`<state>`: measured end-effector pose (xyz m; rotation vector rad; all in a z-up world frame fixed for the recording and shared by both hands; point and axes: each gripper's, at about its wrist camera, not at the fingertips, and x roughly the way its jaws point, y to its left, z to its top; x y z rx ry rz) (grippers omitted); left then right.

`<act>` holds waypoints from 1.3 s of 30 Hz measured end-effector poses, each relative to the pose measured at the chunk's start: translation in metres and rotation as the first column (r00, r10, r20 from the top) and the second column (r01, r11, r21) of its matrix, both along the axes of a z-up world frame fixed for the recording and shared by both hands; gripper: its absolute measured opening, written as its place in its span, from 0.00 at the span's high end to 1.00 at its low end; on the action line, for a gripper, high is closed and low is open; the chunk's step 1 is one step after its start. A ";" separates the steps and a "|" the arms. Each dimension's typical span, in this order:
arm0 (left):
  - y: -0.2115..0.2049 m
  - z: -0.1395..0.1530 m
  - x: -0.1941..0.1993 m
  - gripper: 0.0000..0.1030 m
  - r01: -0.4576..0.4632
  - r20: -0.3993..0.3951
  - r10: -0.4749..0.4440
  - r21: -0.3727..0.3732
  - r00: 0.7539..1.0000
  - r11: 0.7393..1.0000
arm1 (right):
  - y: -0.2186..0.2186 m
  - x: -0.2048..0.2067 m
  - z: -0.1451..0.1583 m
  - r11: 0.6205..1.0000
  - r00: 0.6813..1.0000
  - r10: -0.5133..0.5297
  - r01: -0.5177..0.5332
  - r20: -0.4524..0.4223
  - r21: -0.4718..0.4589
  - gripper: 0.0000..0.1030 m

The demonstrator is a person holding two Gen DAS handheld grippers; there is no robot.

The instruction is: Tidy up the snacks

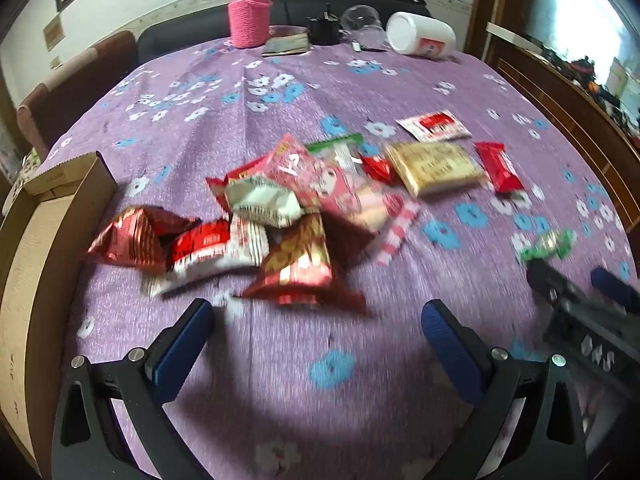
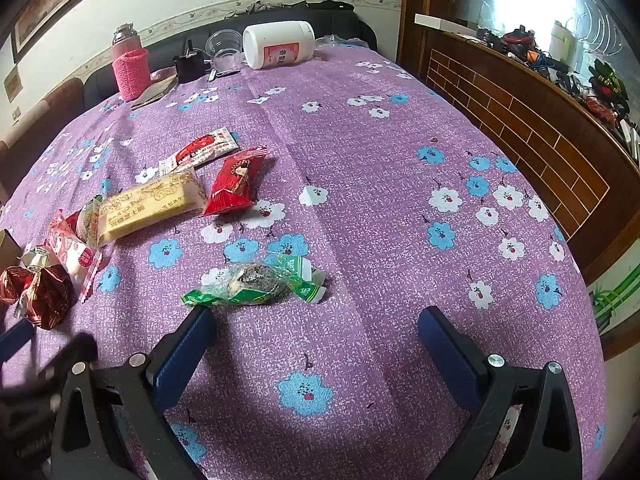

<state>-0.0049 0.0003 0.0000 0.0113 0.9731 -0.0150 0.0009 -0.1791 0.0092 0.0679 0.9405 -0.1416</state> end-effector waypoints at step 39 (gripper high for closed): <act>0.003 -0.003 -0.024 0.00 0.061 0.044 -0.060 -0.019 0.997 0.998 | 0.000 0.000 0.000 1.000 1.000 0.000 0.000 0.001 0.002 0.01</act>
